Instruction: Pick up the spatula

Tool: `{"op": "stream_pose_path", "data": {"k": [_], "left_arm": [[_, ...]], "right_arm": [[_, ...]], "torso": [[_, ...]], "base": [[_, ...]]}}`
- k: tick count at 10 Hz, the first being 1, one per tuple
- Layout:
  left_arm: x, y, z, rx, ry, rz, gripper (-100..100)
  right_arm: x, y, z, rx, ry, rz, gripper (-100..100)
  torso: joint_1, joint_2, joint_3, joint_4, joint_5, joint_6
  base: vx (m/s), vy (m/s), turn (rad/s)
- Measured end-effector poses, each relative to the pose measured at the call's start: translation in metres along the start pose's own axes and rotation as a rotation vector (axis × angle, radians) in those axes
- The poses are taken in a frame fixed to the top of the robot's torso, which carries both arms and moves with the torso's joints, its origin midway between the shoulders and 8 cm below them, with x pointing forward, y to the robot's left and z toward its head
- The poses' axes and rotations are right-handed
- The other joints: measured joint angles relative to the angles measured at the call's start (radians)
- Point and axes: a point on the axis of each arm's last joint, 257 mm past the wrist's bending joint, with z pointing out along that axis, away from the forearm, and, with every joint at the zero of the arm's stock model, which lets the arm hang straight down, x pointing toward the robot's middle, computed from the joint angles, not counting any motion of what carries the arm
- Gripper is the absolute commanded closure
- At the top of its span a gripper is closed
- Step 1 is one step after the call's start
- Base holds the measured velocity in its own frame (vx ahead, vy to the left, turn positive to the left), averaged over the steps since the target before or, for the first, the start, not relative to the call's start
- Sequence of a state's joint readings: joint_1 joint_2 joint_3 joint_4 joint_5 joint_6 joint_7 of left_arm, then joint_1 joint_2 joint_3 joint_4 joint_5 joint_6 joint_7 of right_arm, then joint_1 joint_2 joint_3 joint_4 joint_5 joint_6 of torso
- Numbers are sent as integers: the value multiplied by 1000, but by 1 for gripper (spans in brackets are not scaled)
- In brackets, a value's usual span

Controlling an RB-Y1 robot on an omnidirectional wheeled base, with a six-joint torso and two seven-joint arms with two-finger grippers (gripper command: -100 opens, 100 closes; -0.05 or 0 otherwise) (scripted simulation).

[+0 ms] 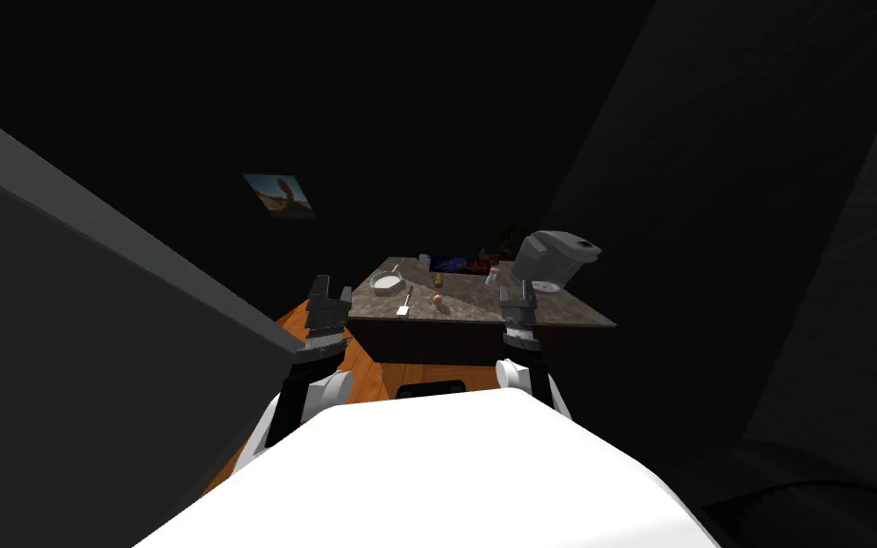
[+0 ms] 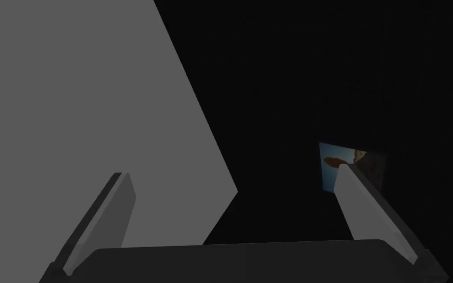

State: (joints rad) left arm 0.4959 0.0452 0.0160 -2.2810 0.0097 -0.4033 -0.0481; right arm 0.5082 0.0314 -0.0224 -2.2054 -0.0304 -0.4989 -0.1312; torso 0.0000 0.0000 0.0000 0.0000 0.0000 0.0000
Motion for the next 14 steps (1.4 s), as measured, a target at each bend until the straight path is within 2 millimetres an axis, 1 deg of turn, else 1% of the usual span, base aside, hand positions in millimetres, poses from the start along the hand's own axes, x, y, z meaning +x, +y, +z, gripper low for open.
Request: {"op": "stream_pose_path", "data": {"k": [3,5,7,8,9,10,12,13,14], "left_arm": [[-12,20,-19,-73,33,51,-100],[-28,38,-33,-141,47,91,-100],[-48,57,-53,-221,60,136,-100],[-55,66,-63,-259,66,158,-100],[-60,69,-70,-285,68,172,-100],[-70,76,-79,-322,73,190,-100],[-84,87,-97,-387,81,224,-100],[-95,92,-109,-422,86,242,-100],[-101,94,-115,-443,89,252,-100]], "right_arm": [[0,0,0,0,0,0,0],[0,0,0,0,0,0,0],[0,0,0,0,0,0,0],[0,0,0,0,0,0,0],[0,0,0,0,0,0,0],[0,0,0,0,0,0,0],[0,0,0,0,0,0,0],[0,0,0,0,0,0,0],[0,0,0,0,0,0,0]], "torso": [[4,1,0,0,1,0],[5,1,0,0,1,0],[6,1,0,0,1,0],[5,1,1,0,1,1],[4,0,0,0,1,0],[3,0,0,0,1,0],[5,0,0,0,1,-1],[4,0,0,0,1,0],[3,0,0,0,1,0]], "base": [[-4,52,-222],[0,64,-281],[-16,70,-337],[-11,49,-122],[-8,33,-172],[-12,56,-494],[-13,54,-159],[-11,35,-125],[-12,28,-289]]}}
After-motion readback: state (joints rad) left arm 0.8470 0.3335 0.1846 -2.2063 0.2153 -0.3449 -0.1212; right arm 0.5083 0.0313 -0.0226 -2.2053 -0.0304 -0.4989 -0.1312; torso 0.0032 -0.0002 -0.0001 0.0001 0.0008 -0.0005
